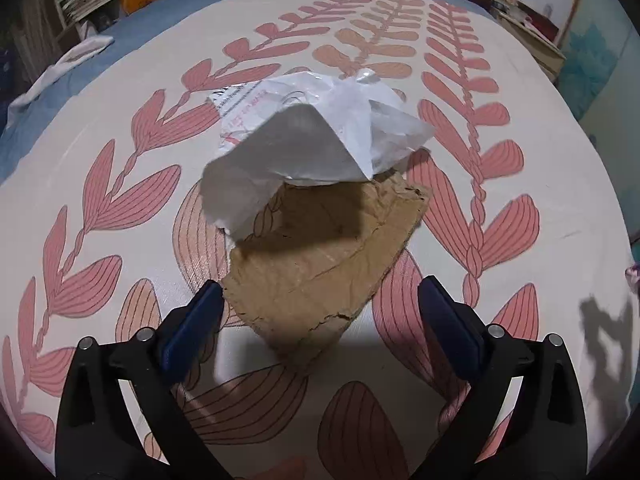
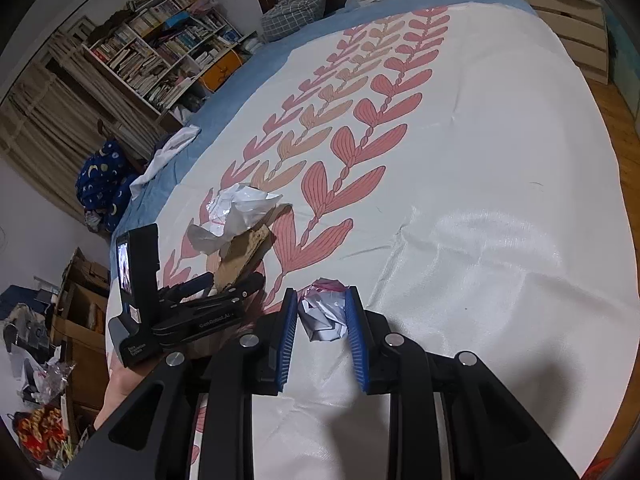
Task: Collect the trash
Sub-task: 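Carry foil and cardboard to the red wastebasket and open both tools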
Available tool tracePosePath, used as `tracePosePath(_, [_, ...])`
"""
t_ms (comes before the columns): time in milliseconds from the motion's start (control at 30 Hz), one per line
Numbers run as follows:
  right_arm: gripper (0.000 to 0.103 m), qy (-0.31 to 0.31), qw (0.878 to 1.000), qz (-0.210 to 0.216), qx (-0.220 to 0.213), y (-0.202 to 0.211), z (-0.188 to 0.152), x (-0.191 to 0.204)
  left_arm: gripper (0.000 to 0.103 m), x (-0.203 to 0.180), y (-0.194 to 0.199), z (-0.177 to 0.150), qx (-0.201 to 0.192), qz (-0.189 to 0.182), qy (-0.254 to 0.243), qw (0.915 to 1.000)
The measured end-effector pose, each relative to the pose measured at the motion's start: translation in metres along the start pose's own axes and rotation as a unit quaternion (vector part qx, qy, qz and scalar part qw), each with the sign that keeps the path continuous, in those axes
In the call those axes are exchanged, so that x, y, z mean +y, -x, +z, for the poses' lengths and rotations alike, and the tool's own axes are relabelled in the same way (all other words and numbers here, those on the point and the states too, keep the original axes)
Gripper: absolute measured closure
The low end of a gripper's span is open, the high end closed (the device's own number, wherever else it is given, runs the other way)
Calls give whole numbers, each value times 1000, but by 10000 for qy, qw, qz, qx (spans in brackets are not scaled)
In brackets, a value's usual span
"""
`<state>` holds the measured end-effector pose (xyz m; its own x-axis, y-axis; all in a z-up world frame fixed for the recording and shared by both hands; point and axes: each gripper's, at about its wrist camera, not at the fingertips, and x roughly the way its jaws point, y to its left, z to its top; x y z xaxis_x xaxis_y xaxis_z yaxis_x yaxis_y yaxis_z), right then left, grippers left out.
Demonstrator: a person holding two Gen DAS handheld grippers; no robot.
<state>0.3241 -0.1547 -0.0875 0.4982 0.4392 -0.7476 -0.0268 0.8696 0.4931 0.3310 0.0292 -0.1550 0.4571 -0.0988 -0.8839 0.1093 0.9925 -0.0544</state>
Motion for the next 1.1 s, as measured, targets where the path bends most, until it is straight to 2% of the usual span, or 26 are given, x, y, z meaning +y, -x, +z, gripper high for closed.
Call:
tracePosePath(67, [77, -8, 10000, 39, -39, 2, 0, 0, 34, 8, 5, -2, -156, 89, 239, 9996])
tracePosePath(133, [77, -16, 10000, 48, -57, 5, -2, 0, 38, 19, 12, -4, -284, -167, 554, 9979])
tracePosePath(200, [77, -15, 10000, 51, -79, 8, -3, 1, 41, 21, 17, -8, -378, -248, 656, 9968])
tracePosePath(233, [77, -3, 10000, 40, -85, 10, -4, 1, 68, 20, 22, -10, -471, -251, 655, 9964])
tracePosePath(267, [77, 1, 9999, 37, -105, 12, -4, 1, 79, 18, 28, -11, -568, -222, 618, 9962])
tracePosePath(300, [77, 6, 9999, 39, -115, 14, -4, 1, 80, 13, 35, -12, -655, -155, 555, 9962])
tracePosePath(333, [77, 8, 9999, 22, -131, 17, -6, 0, 86, 9, 39, -14, -634, -136, 474, 9968])
tracePosePath(567, [77, -60, 9997, 84, -219, 37, -15, -1, 95, -3, 62, -39, -650, -197, 447, 9967])
tracePosePath(733, [77, -50, 9995, 122, -272, 52, -25, 1, 100, -1, 93, -51, -1070, -18, 575, 9926])
tracePosePath(967, [76, -60, 9992, 149, -375, 78, -38, -1, 100, -19, 151, -71, -1353, -427, 578, 9882])
tracePosePath(1100, [76, -45, 9974, 114, -715, 118, -52, -6, 100, -49, 198, -82, -1642, -772, 441, 9824])
